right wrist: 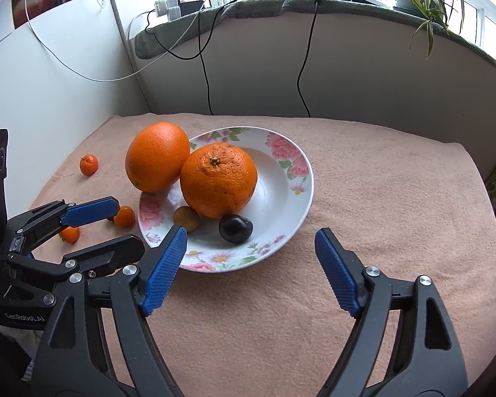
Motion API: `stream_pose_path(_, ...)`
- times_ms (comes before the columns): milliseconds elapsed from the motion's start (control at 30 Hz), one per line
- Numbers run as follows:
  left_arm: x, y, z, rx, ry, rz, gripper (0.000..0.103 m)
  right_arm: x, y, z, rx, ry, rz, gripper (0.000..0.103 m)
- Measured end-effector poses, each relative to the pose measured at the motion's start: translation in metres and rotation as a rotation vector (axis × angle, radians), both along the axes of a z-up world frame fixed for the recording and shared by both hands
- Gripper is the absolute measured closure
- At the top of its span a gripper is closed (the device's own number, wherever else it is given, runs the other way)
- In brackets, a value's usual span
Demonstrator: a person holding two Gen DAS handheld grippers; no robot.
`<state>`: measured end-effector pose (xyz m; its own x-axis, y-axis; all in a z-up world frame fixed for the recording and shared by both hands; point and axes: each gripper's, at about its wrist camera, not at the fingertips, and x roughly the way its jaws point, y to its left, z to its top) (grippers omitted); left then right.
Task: Organize fruits
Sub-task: 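Grasp a small mandarin with the right tool while the left tool grasps another brown kiwi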
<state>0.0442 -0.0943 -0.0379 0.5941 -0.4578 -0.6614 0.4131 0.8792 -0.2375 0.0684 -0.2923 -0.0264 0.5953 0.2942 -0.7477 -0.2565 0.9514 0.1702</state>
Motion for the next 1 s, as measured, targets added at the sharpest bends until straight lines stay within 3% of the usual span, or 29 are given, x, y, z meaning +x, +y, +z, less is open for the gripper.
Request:
stream_pose_path(100, -0.002, 0.004, 0.001, 0.010, -0.005, 0.014, 0.027, -0.001, 0.002, 0.004, -0.003, -0.006, -0.002, 0.015)
stream_pose_path(533, -0.020, 0.057, 0.008, 0.021, -0.034, 0.117, 0.027, -0.015, 0.024, 0.023, 0.035, -0.039, 0.045, 0.012)
stream_pose_path(1000, -0.052, 0.146, -0.004, 0.031, -0.008, 0.280, 0.027, -0.029, 0.093, 0.021, 0.081, -0.035, 0.234, 0.012)
